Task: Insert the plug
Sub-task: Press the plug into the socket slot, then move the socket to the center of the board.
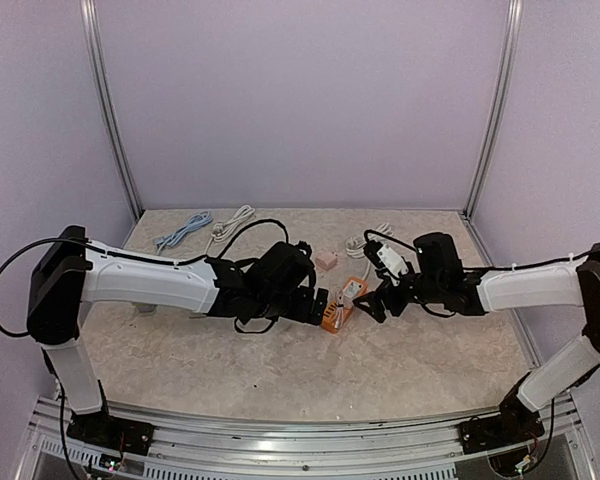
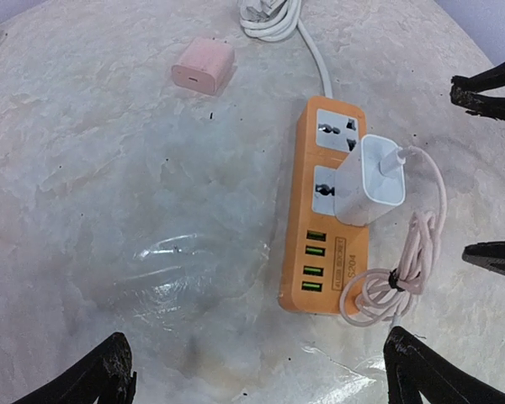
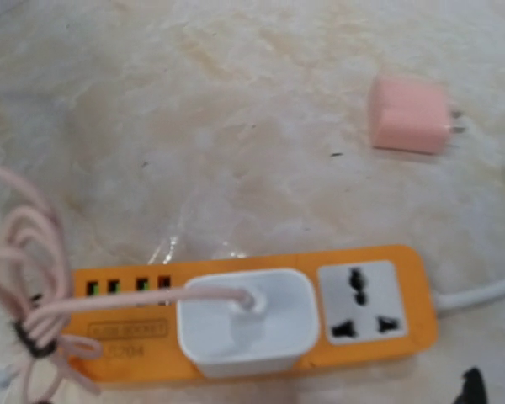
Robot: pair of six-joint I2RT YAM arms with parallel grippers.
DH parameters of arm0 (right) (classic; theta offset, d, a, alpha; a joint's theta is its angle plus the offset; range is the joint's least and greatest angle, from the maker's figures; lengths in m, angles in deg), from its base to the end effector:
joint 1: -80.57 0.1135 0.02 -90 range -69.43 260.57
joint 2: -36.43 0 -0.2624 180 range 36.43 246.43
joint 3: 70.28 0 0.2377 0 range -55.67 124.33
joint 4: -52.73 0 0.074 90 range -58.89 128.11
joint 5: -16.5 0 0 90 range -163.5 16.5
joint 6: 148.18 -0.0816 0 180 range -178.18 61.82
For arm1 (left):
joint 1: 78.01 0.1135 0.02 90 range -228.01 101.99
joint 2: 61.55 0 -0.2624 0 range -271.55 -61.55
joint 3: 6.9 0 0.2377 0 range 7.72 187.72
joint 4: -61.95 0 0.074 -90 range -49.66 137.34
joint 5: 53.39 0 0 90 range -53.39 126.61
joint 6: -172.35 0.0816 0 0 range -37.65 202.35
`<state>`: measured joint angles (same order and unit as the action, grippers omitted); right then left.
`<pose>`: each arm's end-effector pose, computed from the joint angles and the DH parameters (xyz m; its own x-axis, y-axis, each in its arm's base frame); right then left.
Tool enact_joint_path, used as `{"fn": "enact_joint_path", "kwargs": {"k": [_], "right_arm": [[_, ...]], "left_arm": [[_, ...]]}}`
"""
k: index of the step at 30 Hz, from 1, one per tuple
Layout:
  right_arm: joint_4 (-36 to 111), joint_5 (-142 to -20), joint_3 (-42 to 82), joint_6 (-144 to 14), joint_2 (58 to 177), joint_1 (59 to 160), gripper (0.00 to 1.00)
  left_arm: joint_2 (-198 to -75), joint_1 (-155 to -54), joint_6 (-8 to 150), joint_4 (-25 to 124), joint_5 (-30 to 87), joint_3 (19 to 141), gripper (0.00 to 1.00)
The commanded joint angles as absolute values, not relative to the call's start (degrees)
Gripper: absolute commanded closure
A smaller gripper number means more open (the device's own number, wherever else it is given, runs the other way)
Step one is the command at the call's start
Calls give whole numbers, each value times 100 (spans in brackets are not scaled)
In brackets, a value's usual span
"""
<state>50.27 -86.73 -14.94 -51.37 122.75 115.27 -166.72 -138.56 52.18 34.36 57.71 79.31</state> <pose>0.2648 0.2061 0.1685 -0.3655 -0.3935 -0.8435 -0.7599 0.6495 0.0263 0.2305 -0.3484 0.1805 -0.6557 0.2077 -0.7259 0.4177 0.9007 -0.1197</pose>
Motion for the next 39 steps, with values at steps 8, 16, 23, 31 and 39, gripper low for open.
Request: {"fn": "enact_joint_path", "kwargs": {"k": [8, 16, 23, 31, 39], "right_arm": [[3847, -7680, -2128, -5589, 10072, 11487, 0], [3634, -7256, -2139, -5615, 9622, 11380, 0], [3668, -7149, -2130, -5541, 9548, 11350, 0], [3775, -7094, -2118, -5556, 9615, 11344, 0], [4074, -6493, -1725, -5752, 10034, 11240, 0]], "left_arm": [[-17440, -13969, 6117, 4325, 4944, 8618, 1], [-18295, -13994, 5949, 3217, 5417, 9656, 1], [-18781, -13907, 5878, 3158, 5429, 9737, 1], [-19040, -13865, 5986, 3338, 5269, 9717, 5], [-19091, -13812, 6003, 3563, 5072, 9435, 26]]}}
